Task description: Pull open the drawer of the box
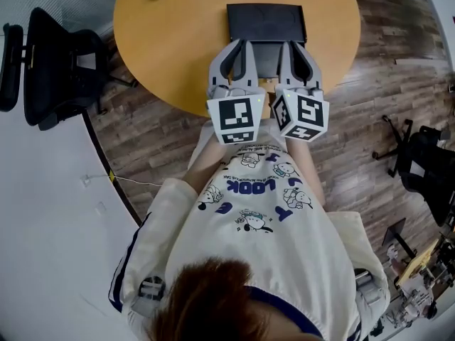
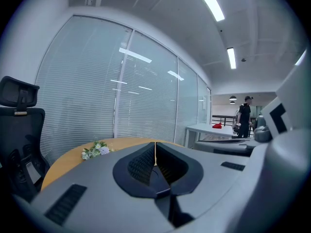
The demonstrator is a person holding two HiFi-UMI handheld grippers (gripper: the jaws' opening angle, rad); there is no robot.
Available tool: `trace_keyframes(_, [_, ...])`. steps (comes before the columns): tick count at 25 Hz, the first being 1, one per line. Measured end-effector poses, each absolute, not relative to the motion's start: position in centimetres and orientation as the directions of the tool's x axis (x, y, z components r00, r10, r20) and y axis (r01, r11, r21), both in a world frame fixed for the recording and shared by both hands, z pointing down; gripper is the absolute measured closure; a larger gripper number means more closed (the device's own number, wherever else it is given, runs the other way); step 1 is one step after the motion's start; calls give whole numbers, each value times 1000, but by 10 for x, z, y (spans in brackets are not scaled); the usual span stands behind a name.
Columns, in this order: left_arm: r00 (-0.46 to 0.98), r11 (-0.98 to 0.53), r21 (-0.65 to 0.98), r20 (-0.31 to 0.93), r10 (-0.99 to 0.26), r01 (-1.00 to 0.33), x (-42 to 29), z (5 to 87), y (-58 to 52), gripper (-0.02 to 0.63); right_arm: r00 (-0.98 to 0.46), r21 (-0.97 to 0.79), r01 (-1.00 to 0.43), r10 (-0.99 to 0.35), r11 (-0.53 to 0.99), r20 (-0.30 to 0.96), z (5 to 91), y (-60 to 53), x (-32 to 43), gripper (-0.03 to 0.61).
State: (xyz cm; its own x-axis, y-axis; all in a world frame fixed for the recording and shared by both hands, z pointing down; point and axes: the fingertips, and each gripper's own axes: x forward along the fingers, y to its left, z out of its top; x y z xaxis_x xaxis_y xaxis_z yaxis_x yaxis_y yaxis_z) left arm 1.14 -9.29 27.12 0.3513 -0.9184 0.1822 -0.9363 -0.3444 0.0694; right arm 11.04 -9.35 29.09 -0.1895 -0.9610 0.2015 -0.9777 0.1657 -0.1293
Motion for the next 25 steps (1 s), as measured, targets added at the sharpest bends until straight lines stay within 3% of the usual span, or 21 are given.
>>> trace_keyframes(25, [374, -371, 50, 154, -915, -927, 23, 260, -94, 597, -174, -111, -981, -969, 156, 173, 282, -89, 115, 534])
